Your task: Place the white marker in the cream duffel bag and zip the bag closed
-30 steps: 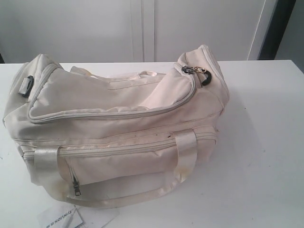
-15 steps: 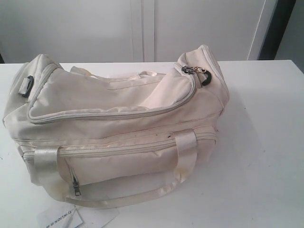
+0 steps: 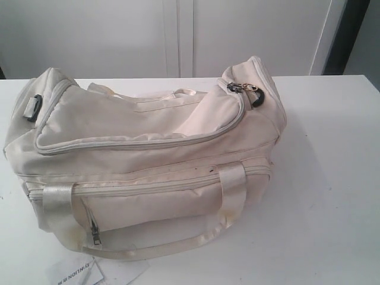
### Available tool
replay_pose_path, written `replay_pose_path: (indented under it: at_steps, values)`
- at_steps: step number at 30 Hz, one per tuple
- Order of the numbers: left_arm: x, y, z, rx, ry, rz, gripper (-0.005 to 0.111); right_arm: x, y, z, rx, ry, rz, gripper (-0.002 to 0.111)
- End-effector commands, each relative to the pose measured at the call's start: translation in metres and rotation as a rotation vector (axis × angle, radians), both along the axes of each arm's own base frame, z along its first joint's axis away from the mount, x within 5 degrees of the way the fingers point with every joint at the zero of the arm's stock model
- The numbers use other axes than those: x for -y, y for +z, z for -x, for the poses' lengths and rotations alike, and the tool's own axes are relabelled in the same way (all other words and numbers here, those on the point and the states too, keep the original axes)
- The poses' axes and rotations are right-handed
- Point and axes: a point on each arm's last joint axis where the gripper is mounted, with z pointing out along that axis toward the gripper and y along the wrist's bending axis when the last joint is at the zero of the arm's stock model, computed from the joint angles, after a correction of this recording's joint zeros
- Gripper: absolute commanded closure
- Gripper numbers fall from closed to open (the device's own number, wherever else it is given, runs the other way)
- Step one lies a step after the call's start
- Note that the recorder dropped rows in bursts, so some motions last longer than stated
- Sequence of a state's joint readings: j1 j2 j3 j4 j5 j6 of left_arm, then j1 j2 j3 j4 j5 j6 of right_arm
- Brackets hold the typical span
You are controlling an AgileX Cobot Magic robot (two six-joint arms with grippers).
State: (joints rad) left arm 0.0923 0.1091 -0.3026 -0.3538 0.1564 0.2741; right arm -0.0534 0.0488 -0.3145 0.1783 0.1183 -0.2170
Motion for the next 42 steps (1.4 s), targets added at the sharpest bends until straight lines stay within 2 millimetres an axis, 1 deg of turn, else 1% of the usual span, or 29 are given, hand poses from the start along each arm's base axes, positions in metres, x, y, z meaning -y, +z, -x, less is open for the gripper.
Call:
replay_pose_path:
  at_steps: [1, 12, 16, 20, 28, 33, 42]
  values:
    - [0.001, 0.001, 0.001, 0.015, -0.009, 0.027, 0.107, 0.000, -0.002, 0.000, 0.005, -0.005, -0.008, 0.108]
    - [0.001, 0.002, 0.001, 0.018, -0.008, 0.024, 0.107, 0.000, -0.002, 0.000, 0.005, -0.005, -0.008, 0.108]
    - [-0.002, 0.000, 0.001, 0.012, 0.021, -0.006, 0.107, 0.000, -0.002, 0.000, 0.005, -0.005, -0.008, 0.108]
    - [-0.005, -0.006, 0.001, -0.009, 0.056, -0.003, 0.107, 0.000, -0.002, 0.000, 0.005, -0.005, -0.008, 0.108]
    - [-0.008, -0.027, -0.004, -0.037, 0.085, 0.006, 0.107, 0.000, -0.002, 0.000, 0.005, -0.005, -0.008, 0.108]
    - [-0.009, -0.040, -0.002, -0.034, 0.098, 0.006, 0.107, 0.000, -0.002, 0.000, 0.005, -0.005, -0.008, 0.108]
    - [-0.009, -0.087, -0.004, -0.130, 0.099, 0.009, 0.107, 0.000, -0.002, 0.000, 0.005, -0.005, -0.008, 0.108]
